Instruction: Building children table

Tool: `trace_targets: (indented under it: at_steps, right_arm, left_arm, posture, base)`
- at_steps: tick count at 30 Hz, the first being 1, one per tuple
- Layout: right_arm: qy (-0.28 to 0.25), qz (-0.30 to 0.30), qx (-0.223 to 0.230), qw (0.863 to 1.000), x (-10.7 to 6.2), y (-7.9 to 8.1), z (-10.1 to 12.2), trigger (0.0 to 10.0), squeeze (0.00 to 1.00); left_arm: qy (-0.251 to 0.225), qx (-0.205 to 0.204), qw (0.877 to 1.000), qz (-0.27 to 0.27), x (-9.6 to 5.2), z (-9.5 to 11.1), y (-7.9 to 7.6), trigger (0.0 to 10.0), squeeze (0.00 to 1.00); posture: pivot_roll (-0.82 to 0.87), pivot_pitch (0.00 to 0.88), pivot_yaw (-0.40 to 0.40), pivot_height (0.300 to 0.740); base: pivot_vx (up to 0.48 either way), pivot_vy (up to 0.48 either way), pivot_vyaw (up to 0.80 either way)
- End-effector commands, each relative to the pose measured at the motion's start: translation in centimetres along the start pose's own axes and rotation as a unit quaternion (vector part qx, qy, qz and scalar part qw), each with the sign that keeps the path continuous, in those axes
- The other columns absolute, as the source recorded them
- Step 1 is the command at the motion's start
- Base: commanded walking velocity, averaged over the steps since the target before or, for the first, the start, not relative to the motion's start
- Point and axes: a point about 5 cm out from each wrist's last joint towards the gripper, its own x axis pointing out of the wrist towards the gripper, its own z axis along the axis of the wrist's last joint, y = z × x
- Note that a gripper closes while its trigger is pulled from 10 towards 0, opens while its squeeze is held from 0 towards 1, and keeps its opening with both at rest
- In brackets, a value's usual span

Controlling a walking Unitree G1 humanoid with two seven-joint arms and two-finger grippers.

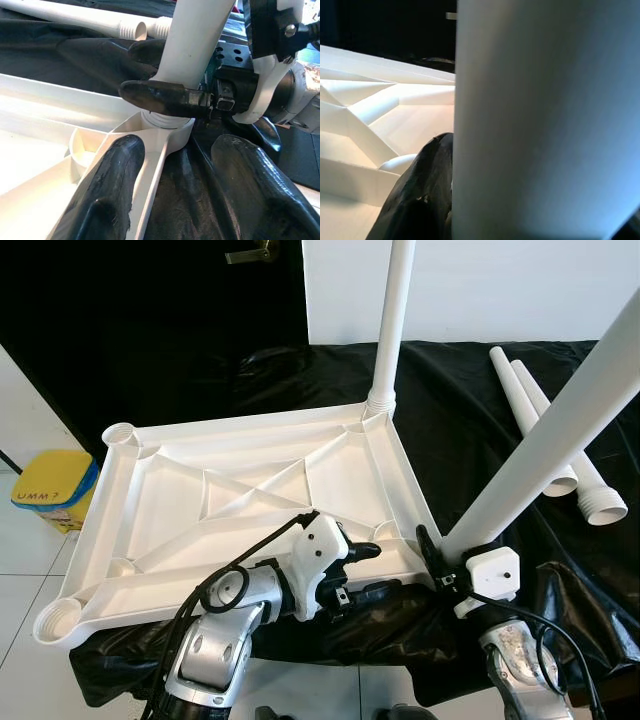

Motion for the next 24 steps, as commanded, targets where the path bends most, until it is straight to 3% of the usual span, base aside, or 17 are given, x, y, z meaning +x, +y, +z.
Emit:
trace_targets:
  at_steps: [1,8,16,19,24]
  right_arm:
    - [0.063,0.028,-0.009,0.998,-0.9,0.6,-2.4,10.0,0.00]
    - [0.079,0.045,-0.004,0.996,-0.9,0.8,-3.1,10.0,0.00]
    - [0.105,0.046,0.051,0.992,-0.9,1.3,-3.7,10.0,0.00]
    - [0.133,0.023,0.081,0.988,-0.7,1.3,-4.1,10.0,0.00]
    - [0.167,-0.005,0.089,0.982,-0.8,0.7,-4.6,10.0,0.00]
  left_arm:
    - [0.000,0.004,0.999,0.046,-0.1,0.4,0.5,10.0,0.00]
    - [0.000,0.006,0.999,0.047,0.0,0.4,0.7,10.0,0.00]
    - [-0.003,0.012,0.999,0.053,0.2,0.5,1.1,10.0,0.00]
    - [-0.008,0.017,0.998,0.058,0.5,0.8,1.5,10.0,0.00]
    - [-0.011,0.020,0.998,0.062,0.5,1.0,1.5,10.0,0.00]
  posture:
    - [-0.20,0.110,0.075,0.740]
    - [-0.21,0.099,0.071,0.740]
    - [-0.21,0.074,0.061,0.740]
    - [-0.22,0.063,0.053,0.740]
    - [-0.21,0.075,0.048,0.740]
  base:
    - [0.000,0.000,0.00]
    - [0.000,0.000,0.00]
    - [0.000,0.000,0.00]
    - [0.000,0.000,0.00]
    - [0.000,0.000,0.00]
